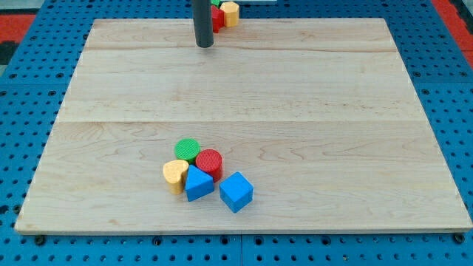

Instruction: Push the blue cube along with the blue triangle and red circle up a bit

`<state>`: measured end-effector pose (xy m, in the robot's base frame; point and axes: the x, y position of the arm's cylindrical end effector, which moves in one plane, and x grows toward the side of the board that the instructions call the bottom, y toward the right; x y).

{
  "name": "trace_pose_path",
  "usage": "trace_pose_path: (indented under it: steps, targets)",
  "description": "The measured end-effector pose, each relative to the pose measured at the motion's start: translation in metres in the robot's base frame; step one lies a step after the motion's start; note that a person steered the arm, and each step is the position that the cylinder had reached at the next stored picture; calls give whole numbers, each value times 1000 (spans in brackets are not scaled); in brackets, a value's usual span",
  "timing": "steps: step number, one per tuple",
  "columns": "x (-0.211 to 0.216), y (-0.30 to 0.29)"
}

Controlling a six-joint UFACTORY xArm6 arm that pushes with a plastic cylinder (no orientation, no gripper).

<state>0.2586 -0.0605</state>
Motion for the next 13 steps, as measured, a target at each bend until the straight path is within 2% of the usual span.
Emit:
trace_pose_path:
  steps: [3,4,5,6,7,8,9,10,11,12,13]
  targets:
    - [0,1]
    - [31,30]
    - [113,64]
    - [184,143]
    - [284,176]
    - [356,165]
    - [347,131]
    - [306,107]
    - [349,116]
    - [351,55]
    - [314,27]
